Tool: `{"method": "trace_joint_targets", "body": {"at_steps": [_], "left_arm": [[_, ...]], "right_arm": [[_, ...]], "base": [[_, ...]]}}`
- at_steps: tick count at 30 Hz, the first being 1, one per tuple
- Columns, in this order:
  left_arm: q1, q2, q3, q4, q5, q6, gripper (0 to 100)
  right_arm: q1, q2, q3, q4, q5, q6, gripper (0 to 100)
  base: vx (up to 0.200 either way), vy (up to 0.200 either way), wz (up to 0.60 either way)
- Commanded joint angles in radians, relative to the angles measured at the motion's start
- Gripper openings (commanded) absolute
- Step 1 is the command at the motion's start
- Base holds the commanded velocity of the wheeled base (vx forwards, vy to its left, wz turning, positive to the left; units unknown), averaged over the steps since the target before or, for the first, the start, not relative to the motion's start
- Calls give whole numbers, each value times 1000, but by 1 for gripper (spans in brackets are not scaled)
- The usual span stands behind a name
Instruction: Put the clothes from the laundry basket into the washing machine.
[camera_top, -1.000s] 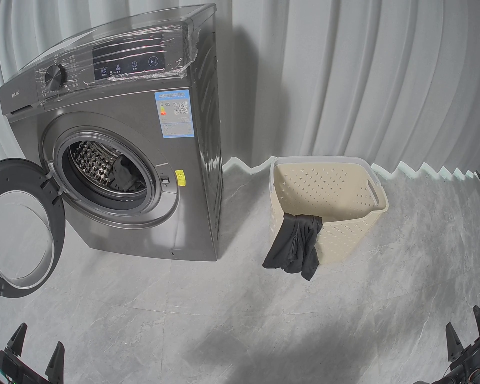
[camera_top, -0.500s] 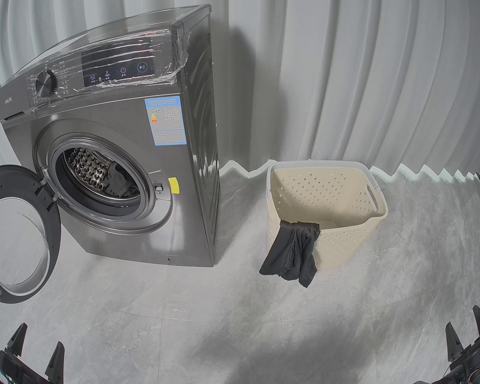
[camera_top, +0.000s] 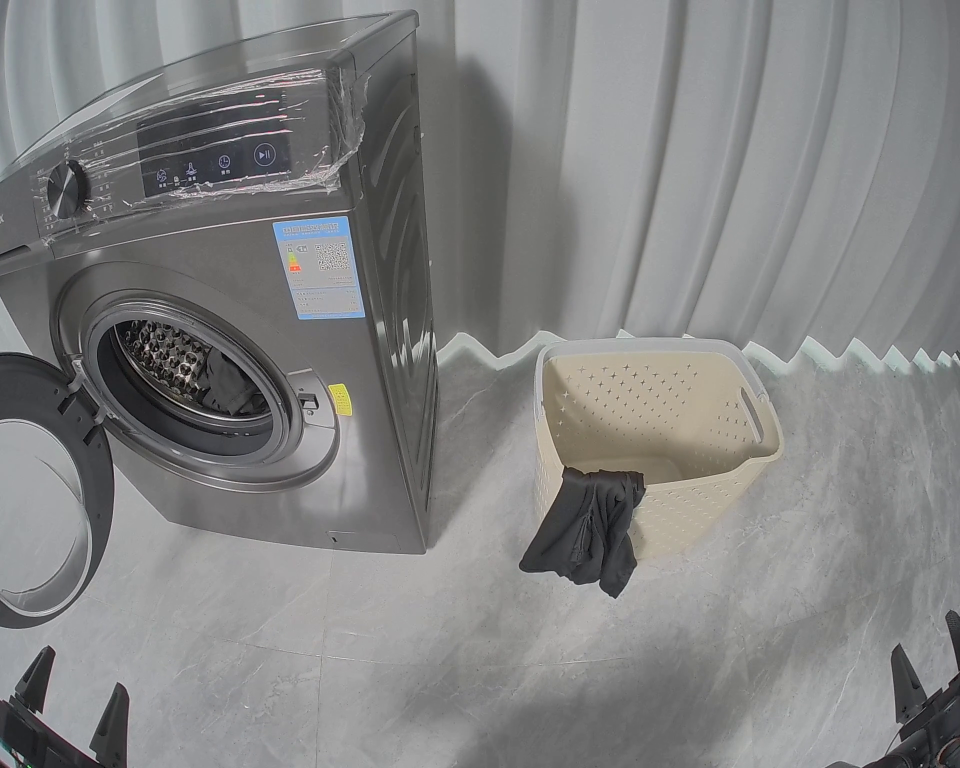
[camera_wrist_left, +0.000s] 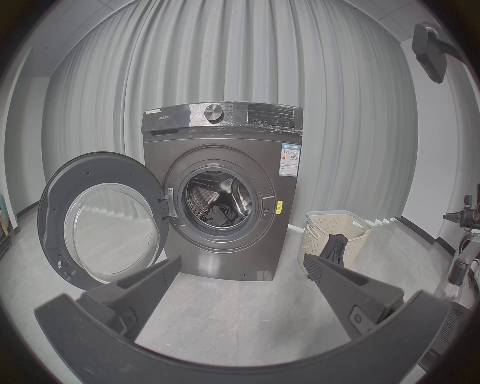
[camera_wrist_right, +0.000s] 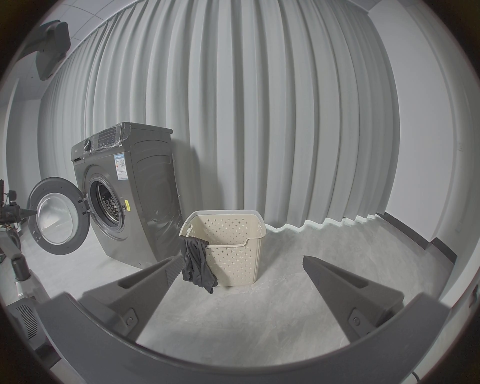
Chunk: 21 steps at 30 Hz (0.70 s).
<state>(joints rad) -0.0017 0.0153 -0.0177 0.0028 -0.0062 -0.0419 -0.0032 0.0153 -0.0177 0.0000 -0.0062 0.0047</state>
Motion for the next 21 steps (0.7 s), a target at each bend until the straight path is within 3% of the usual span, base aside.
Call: {"method": "trace_joint_targets", "body": {"at_steps": [1,13,19,21], "left_arm": [[0,-15,15,0,2,0,100],[0,-15,15,0,2,0,100],[0,-15,15,0,2,0,100],[0,-15,15,0,2,-1,100]], "right_arm": [[0,-12,18,0,0,0,100],[-1,-11,18,0,0,0,100],[-1,-12,18,0,2,0,100],[-1,-12,18,0,0,-2,100]], "base": [[0,0,0],[0,0,0],[200,0,0],[0,0,0]]}}
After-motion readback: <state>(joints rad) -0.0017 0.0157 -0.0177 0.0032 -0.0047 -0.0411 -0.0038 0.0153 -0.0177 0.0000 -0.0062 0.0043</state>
